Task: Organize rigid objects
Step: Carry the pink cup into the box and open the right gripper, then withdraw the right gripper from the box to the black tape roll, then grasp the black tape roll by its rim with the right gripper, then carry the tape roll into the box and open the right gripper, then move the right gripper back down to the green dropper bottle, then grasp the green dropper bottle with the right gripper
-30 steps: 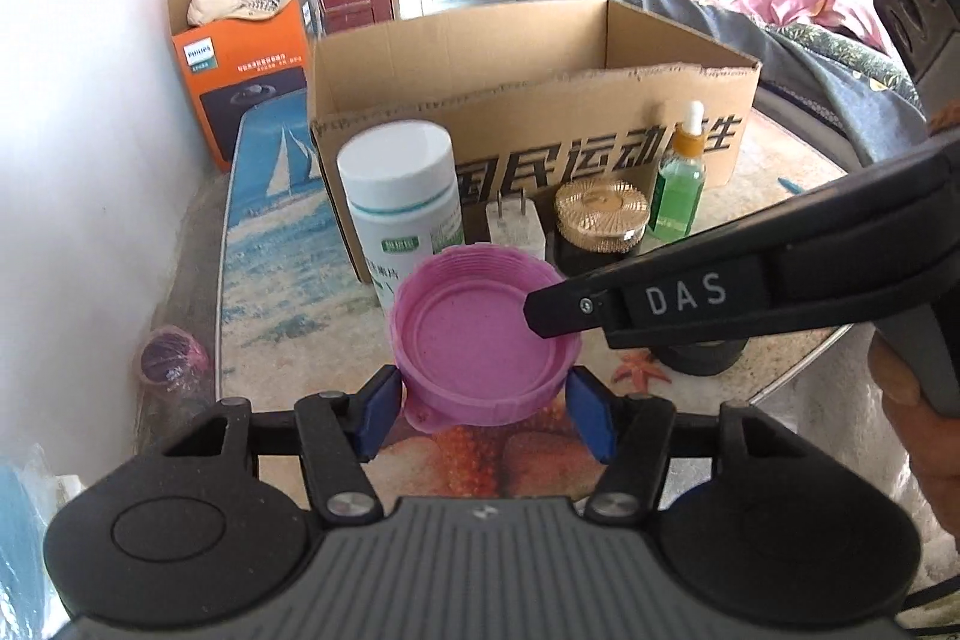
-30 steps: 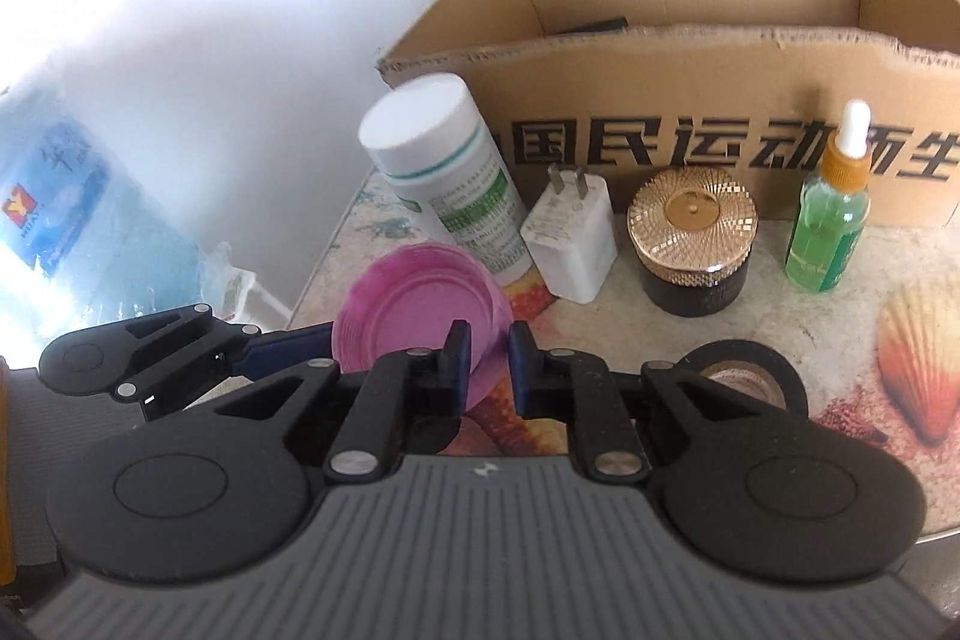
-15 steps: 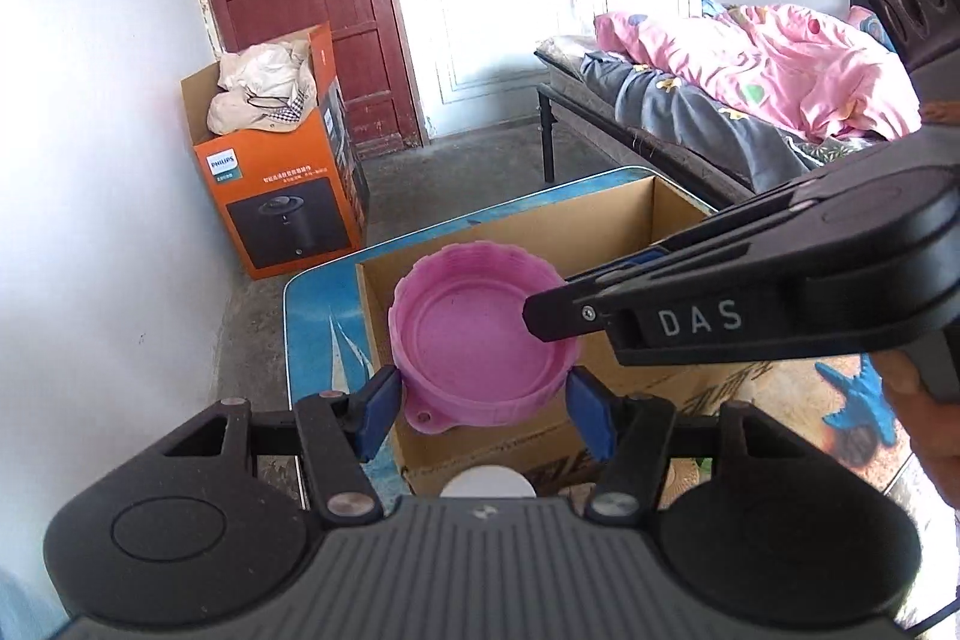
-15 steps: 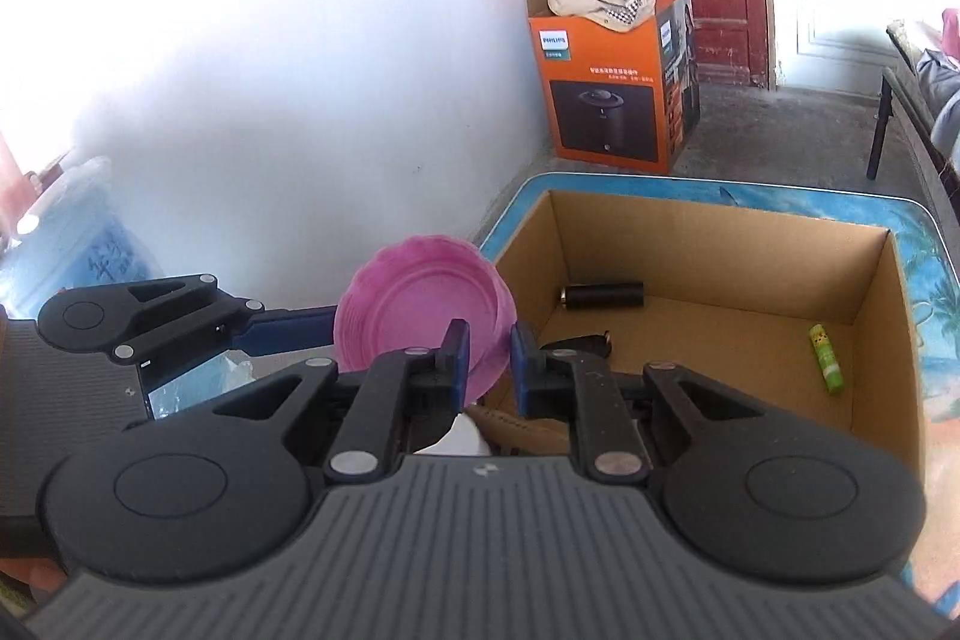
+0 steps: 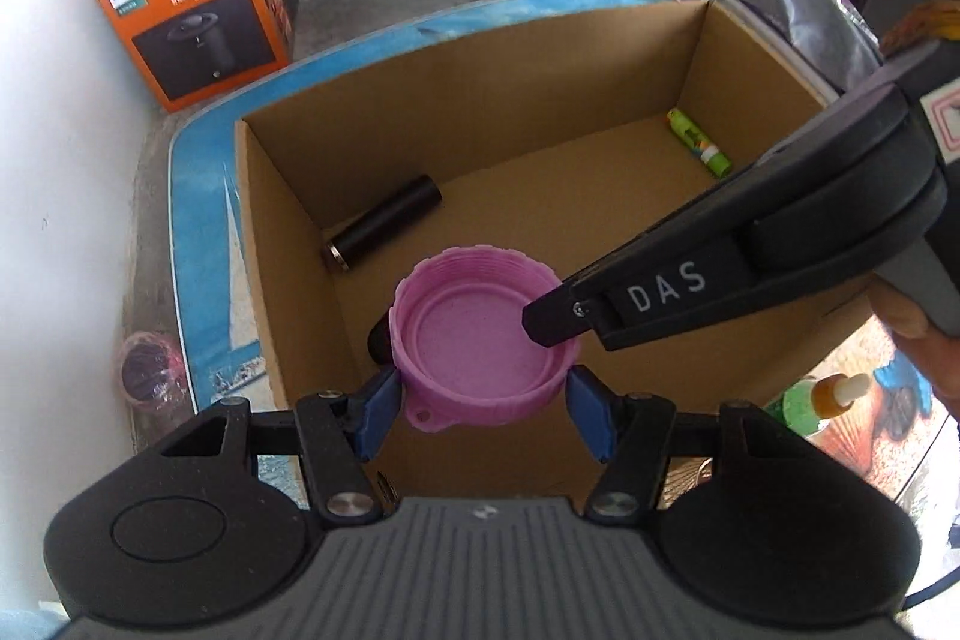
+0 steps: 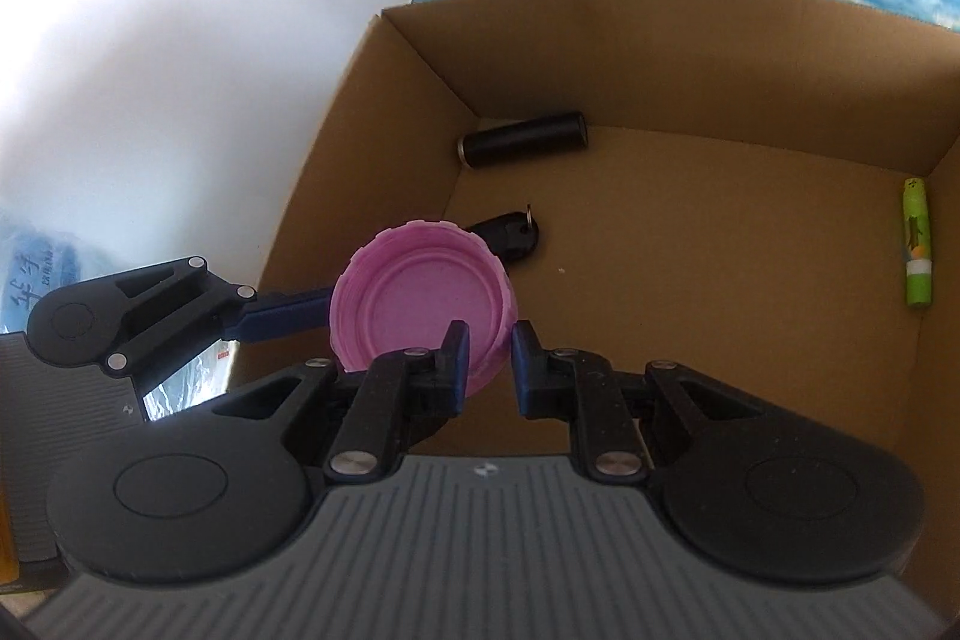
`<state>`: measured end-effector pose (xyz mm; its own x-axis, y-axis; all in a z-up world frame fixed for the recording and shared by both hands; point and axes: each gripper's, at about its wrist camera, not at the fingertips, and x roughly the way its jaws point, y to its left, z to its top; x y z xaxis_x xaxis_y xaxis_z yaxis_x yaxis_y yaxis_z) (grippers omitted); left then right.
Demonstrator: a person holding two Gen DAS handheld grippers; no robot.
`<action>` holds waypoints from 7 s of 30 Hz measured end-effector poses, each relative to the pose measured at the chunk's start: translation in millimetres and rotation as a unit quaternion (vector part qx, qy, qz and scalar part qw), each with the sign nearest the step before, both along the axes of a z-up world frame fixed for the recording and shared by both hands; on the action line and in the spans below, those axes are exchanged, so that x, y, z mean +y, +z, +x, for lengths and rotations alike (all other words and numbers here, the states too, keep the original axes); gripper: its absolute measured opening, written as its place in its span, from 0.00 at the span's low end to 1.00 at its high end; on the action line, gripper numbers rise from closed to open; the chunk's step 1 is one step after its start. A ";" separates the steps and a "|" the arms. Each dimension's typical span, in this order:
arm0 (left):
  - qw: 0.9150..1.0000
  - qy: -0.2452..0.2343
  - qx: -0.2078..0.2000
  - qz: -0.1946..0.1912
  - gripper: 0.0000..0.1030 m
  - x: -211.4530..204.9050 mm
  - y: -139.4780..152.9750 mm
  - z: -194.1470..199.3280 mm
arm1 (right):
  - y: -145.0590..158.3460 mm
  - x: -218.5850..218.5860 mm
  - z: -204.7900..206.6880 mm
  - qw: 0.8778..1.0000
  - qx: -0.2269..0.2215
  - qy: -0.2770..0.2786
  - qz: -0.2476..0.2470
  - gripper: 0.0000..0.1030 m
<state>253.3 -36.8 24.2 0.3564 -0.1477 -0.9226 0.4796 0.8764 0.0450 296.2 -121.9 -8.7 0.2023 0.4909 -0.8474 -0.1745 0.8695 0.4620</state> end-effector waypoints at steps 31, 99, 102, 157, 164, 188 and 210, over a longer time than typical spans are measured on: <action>0.979 0.020 -0.134 -0.154 0.80 36.3 77.2 -124.2 | 96.4 -96.3 -189.3 0.963 -0.226 -0.109 0.103 0.31; 0.987 -0.060 -0.139 -0.049 0.63 -57.5 72.5 -54.3 | 92.5 -46.0 -60.7 0.981 -0.188 -0.005 -0.040 0.16; 0.995 -0.053 -0.073 -0.043 0.63 -61.8 45.2 -7.6 | 63.6 -58.1 -10.2 0.994 -0.107 -0.012 -0.025 0.16; 0.975 -0.063 -0.199 -0.081 0.72 -76.3 -30.7 -196.3 | -2.2 -120.5 -243.1 0.952 -0.224 -0.196 0.074 0.32; 0.969 -0.076 -0.228 -0.062 0.60 -95.4 -45.4 -184.4 | 6.4 -99.6 -219.3 0.955 -0.254 -0.155 0.021 0.31; 0.978 -0.068 -0.159 -0.120 0.38 -108.0 -64.6 -149.7 | -12.4 -108.6 -195.6 0.963 -0.235 -0.130 0.036 0.18; 0.975 -0.112 -0.167 -0.099 0.46 -141.8 -88.3 -170.8 | -13.5 -125.5 -218.8 0.963 -0.227 -0.143 0.011 0.23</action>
